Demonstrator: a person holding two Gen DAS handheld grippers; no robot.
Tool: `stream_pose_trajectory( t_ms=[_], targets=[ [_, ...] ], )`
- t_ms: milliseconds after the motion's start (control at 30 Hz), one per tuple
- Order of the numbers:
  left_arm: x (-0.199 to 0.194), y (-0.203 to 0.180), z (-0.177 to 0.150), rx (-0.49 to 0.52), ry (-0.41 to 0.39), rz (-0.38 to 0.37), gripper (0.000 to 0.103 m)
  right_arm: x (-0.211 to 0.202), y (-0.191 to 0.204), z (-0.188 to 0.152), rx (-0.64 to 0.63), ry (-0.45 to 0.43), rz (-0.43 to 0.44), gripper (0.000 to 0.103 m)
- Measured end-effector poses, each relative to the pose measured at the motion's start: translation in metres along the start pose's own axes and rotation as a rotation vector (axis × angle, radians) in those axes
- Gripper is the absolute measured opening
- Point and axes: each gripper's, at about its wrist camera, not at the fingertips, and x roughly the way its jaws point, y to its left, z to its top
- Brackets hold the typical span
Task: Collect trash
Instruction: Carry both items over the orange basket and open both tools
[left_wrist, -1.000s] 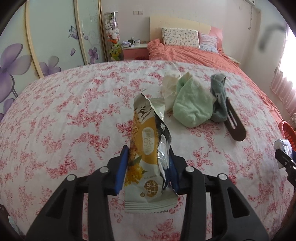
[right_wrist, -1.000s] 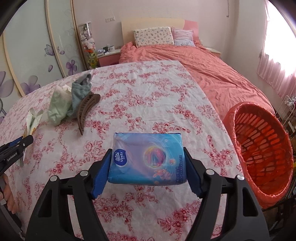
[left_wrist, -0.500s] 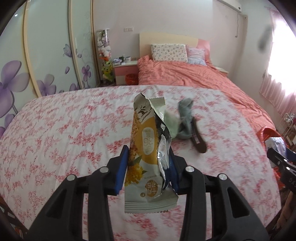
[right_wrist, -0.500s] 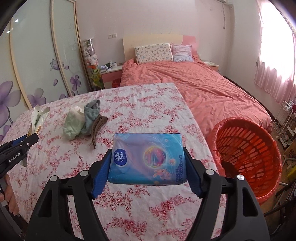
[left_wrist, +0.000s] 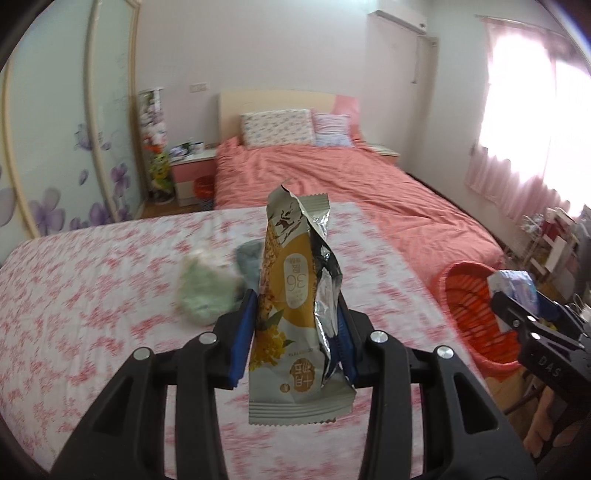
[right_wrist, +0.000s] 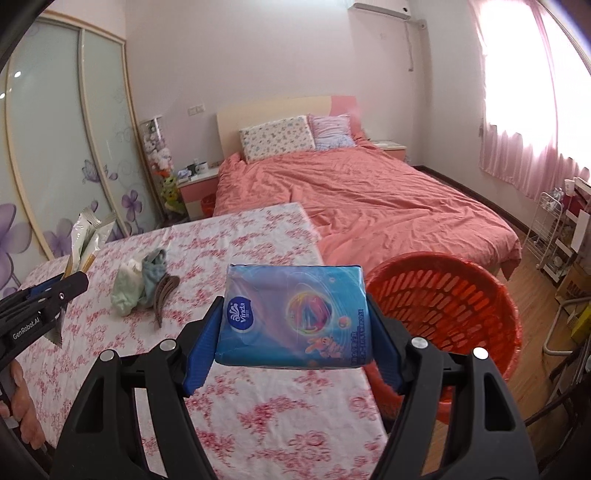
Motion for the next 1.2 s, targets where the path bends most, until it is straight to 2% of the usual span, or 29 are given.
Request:
stream_pose_trajectory(
  t_ms=[367, 667, 967, 1033, 1100, 1200],
  targets=[
    [0.026, -0.108, 0.016, 0.11, 0.003, -0.205, 0.04, -0.002, -0.073, 0.01, 0.11, -0.052, -0.1, 0.071],
    [0.067, -0.184, 0.017, 0.155, 0.056, -0.363, 0.04, 0.011, -0.132, 0.011, 0.23, -0.058, -0.133, 0.071],
    [0.113, -0.234, 0.008, 0.203, 0.118, -0.402, 0.042, 0.034, -0.17, 0.009, 0.319, -0.041, -0.128, 0.072],
    [0.121, -0.238, 0.007, 0.206, 0.132, -0.394, 0.049, 0.041, -0.175, 0.007, 0.334, -0.026, -0.117, 0.073],
    [0.129, -0.238, 0.005, 0.207, 0.14, -0.373, 0.061, 0.046, -0.177, 0.005, 0.338, -0.013, -0.113, 0.075],
    [0.138, -0.231, 0.0, 0.199, 0.157, -0.337, 0.068, 0.049, -0.176, 0.001, 0.332, 0.004, -0.123, 0.08]
  ],
)
